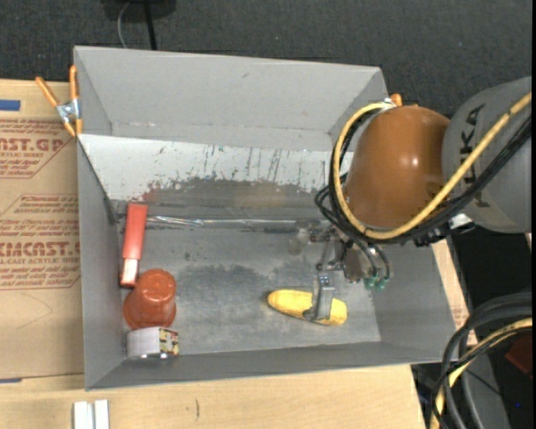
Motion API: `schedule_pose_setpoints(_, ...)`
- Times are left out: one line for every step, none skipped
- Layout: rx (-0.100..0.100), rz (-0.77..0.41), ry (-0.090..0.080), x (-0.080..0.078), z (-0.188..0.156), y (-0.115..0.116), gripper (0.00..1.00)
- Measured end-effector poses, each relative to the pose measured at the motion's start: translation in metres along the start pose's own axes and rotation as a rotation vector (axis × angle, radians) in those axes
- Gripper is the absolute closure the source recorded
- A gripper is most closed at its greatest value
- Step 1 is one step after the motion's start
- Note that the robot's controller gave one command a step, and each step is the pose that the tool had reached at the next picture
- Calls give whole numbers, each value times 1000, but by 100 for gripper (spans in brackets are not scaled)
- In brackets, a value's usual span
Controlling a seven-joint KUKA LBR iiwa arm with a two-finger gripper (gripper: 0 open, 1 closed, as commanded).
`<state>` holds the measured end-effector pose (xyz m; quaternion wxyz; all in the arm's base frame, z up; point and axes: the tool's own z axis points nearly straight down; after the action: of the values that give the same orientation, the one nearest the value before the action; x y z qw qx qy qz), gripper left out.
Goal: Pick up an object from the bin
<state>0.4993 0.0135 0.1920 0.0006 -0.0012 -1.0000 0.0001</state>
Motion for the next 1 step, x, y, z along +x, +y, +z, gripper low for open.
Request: schedule_pose_setpoints(-2, -42, -5, 3, 32, -13, 0)
